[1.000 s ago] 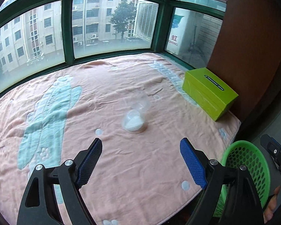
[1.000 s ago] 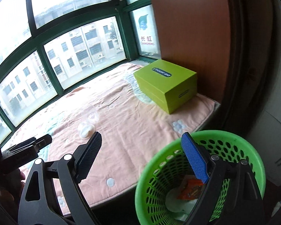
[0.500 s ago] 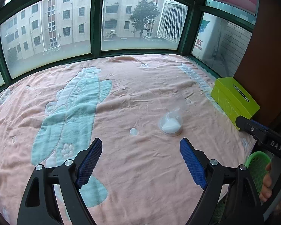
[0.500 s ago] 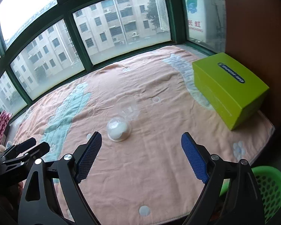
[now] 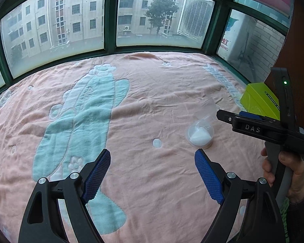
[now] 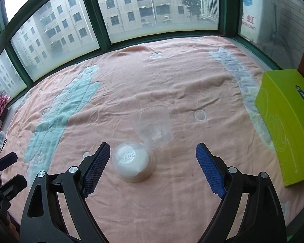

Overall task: Collect trash
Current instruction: 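Grasp the clear lid with the right gripper, then grasp the white MENG cup with the left gripper while the right holds the lid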

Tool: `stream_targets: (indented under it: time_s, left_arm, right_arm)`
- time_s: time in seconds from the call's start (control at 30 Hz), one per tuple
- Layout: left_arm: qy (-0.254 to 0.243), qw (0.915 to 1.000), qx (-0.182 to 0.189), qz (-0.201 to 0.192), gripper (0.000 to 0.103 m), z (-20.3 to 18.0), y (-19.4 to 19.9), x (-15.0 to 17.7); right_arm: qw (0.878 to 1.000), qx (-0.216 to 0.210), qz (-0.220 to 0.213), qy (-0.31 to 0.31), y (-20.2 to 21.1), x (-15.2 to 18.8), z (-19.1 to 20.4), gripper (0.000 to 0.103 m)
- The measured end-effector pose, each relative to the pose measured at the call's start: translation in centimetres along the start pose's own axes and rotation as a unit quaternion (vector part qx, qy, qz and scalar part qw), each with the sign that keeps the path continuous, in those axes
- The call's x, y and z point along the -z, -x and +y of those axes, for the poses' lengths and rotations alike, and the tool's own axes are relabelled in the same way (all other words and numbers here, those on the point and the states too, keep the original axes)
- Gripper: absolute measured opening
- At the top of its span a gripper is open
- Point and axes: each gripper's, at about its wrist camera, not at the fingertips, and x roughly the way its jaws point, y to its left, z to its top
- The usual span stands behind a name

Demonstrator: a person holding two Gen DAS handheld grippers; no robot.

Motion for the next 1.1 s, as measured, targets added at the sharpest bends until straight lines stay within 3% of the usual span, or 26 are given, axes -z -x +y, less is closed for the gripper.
stream_targets:
  time_s: [0.43, 0.57, 0.67, 1.1]
  left_arm:
    - [0.001, 0.9997, 0.006, 0.025, 0.082, 0.2, -3.3, -0.7]
    - [-0.006, 0.9994, 0.012, 0.03, 0.082, -0.5, -4.3, -1.1]
    - [-0.015, 0.9992, 0.016, 0.033, 0.082, -1.2, -5.1, -1.5]
    - [-0.067, 0.9962, 0.033, 0.045, 0.082, -5.9, -8.9, -2.5]
  right_arm:
    - [0.999, 0.0, 0.042, 0.022, -6.7, -2.4, -0.4, 0.085]
    - [0.999, -0.008, 0.049, 0.019, -7.5, -2.5, -0.6, 0.076]
    - [0.999, -0.015, 0.048, 0.011, -7.3, -2.5, -0.9, 0.063]
    - [1.0, -0.01, 0.008, -0.026, -1.5, -1.4, -4.0, 0.063]
